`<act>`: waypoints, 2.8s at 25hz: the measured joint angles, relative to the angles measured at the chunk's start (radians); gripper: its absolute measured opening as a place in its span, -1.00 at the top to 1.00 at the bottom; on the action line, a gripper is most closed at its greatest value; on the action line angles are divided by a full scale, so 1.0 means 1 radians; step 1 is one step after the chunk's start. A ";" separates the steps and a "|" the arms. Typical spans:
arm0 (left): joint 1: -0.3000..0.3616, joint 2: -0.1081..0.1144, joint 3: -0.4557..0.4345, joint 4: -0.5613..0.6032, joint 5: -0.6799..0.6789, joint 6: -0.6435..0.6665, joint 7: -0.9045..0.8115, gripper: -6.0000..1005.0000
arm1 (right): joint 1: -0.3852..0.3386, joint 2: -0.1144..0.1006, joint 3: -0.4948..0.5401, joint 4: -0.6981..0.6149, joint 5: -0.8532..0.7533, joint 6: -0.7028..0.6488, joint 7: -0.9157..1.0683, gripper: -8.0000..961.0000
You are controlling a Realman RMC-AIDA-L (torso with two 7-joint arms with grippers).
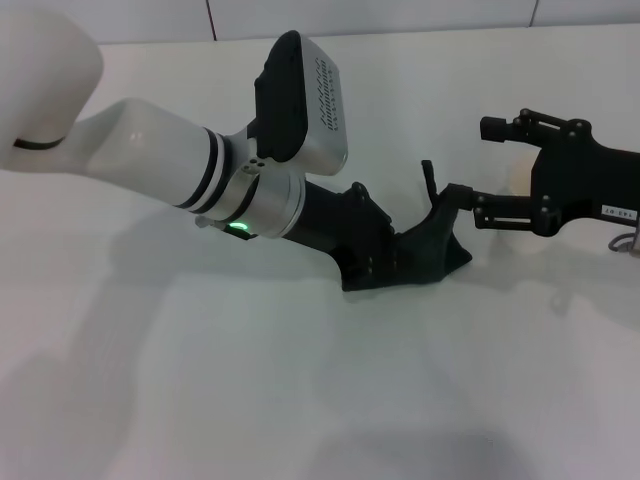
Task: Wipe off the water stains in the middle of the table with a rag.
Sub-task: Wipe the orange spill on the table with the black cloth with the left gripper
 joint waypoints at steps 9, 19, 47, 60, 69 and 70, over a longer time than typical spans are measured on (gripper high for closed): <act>0.013 0.004 -0.005 -0.002 0.001 -0.090 0.001 0.79 | -0.001 0.000 0.000 0.005 0.011 -0.005 -0.002 -0.78; 0.025 0.009 -0.007 0.007 0.004 -0.200 -0.004 0.79 | -0.006 0.000 -0.002 0.012 0.011 -0.007 -0.006 -0.78; 0.052 0.000 0.012 0.061 0.013 -0.126 -0.008 0.76 | -0.009 0.000 -0.002 0.012 0.011 -0.011 -0.009 -0.78; 0.154 0.016 0.003 0.167 0.047 -0.037 -0.066 0.70 | -0.017 0.000 0.000 0.012 0.023 -0.008 -0.009 -0.78; 0.312 0.044 -0.189 0.309 0.169 0.074 -0.117 0.65 | -0.012 0.000 -0.003 0.012 0.026 -0.003 -0.009 -0.78; 0.327 0.045 -0.224 0.321 0.189 0.090 -0.116 0.65 | -0.011 0.000 -0.004 0.013 0.026 -0.003 -0.009 -0.78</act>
